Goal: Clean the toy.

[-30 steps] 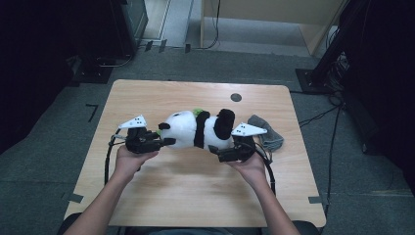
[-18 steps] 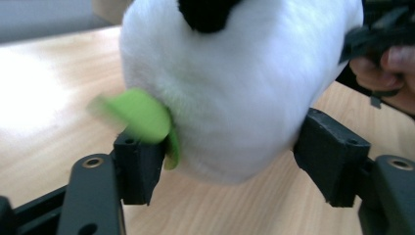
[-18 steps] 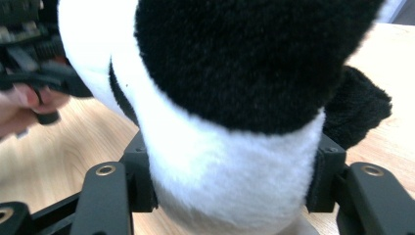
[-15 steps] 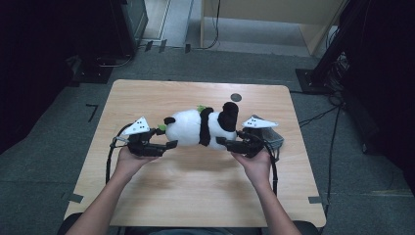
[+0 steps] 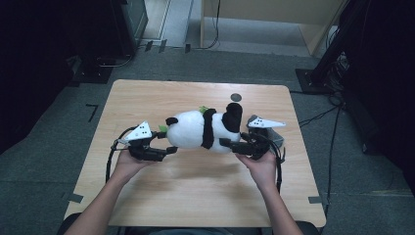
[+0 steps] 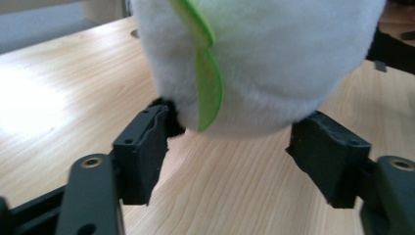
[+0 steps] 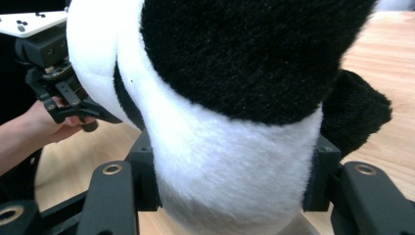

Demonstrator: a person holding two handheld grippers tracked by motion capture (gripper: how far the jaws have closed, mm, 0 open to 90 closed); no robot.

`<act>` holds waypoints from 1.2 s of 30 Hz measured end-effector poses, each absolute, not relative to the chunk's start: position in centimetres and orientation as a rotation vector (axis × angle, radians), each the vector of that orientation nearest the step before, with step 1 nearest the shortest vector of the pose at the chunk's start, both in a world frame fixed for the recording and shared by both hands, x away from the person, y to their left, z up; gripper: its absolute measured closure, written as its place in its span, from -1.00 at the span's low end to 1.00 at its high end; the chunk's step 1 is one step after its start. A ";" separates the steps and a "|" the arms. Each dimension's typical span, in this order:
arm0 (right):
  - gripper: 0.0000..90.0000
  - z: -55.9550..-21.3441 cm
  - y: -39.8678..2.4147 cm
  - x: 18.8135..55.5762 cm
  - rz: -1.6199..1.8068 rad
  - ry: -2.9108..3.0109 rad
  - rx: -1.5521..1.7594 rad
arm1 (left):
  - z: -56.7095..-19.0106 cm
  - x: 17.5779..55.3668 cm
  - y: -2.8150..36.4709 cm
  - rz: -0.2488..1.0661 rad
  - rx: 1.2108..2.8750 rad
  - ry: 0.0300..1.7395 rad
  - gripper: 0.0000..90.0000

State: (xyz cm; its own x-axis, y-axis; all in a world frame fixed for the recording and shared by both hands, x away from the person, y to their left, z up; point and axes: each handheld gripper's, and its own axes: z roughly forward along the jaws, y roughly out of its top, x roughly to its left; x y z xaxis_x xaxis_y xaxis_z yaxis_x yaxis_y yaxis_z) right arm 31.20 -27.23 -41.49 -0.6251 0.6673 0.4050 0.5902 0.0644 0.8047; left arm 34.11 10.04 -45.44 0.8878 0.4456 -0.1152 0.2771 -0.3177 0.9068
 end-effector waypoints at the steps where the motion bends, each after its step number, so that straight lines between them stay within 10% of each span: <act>1: -0.06 -41.5 -27.2 31.2 1.633 2.251 1.326 | -45.4 34.1 10.0 0.186 1.919 0.523 -0.39; 15: -0.05 -41.8 -25.7 31.2 1.569 2.405 1.326 | -46.3 34.4 8.8 0.167 1.930 0.566 -0.64; 25: -0.20 -42.3 -25.7 31.5 1.527 2.380 1.352 | -45.6 34.1 8.5 0.209 1.963 0.623 0.09; 36: -0.56 -42.6 -26.6 31.9 1.642 2.293 1.291 | -44.3 34.8 10.0 0.059 1.893 0.709 0.26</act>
State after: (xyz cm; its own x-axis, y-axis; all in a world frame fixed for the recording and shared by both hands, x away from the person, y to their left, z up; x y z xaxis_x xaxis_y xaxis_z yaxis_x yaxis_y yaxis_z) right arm 31.85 -26.64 -42.61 -0.6530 0.6360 0.4112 0.5940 0.0933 0.7990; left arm 34.79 10.00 -44.32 0.8224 0.4972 -0.2765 0.4450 -0.2594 0.8571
